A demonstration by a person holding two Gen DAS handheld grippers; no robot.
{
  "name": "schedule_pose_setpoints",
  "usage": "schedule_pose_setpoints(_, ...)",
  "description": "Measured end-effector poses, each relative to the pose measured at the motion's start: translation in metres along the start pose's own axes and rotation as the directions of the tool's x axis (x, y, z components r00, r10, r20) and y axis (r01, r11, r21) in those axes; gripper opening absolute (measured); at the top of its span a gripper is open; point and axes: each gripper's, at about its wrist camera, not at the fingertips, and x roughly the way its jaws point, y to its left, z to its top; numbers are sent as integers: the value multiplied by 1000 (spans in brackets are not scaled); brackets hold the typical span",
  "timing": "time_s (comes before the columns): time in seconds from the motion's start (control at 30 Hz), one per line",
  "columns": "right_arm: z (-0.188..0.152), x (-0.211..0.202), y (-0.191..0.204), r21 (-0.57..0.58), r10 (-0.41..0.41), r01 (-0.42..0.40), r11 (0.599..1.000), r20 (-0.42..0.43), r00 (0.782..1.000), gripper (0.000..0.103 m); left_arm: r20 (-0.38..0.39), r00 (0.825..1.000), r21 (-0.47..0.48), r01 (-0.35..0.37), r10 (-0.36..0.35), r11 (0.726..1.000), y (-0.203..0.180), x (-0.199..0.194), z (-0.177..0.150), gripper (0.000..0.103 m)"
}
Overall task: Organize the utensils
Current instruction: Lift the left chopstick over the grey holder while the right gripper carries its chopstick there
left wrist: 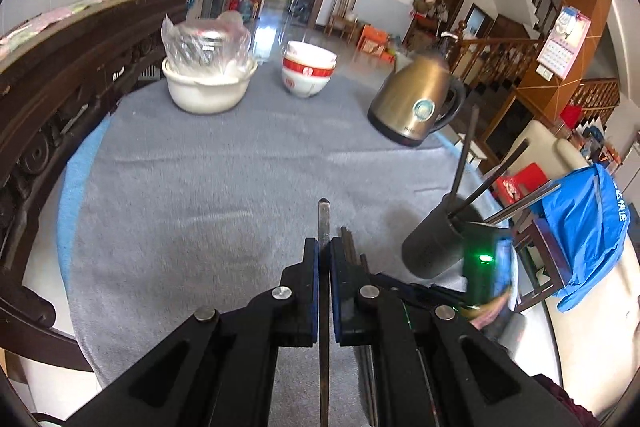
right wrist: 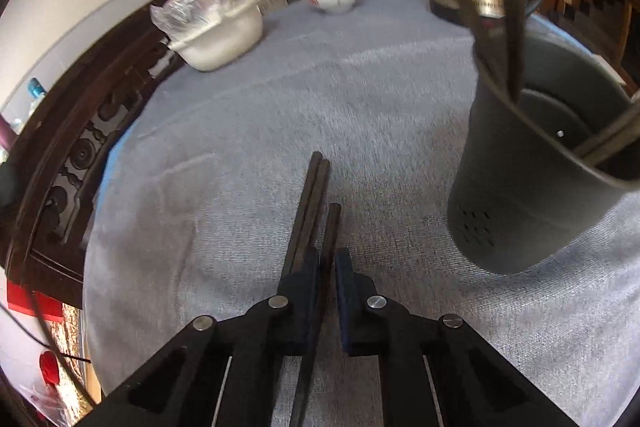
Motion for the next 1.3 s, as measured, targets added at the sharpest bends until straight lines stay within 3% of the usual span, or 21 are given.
schedule_pose_setpoints(0.23, 13, 17, 6, 18, -43, 45, 999, -96, 994, 10, 70, 998, 31, -6, 4, 999, -13, -22, 1, 5)
schedule_pose_setpoints(0.4, 22, 26, 15, -19, -99, 97, 995, -115, 988, 11, 88, 996, 39, -14, 10, 999, -18, -28, -1, 5)
schedule_pose_setpoints(0.6, 14, 19, 16, -63, -104, 101, 993, -55, 993, 8, 95, 995, 53, -33, 28, 998, -23, -32, -4, 5)
schedule_pose_setpoints(0.83, 5, -44, 10, -89, 9, -1, 996, 100, 995, 8, 99, 994, 40, -39, 35, 998, -22, -39, -2, 5)
schedule_pose_setpoints(1.03, -4, -106, -9, -62, 144, -132, 989, 276, 950, 7, 113, 993, 40, -24, 19, 999, -33, -45, 2, 5)
schedule_pose_setpoints(1.3, -16, -170, -30, -17, 200, -219, 976, 479, 855, 7, 146, 989, 73, -2, -8, 997, -59, -54, 12, 5)
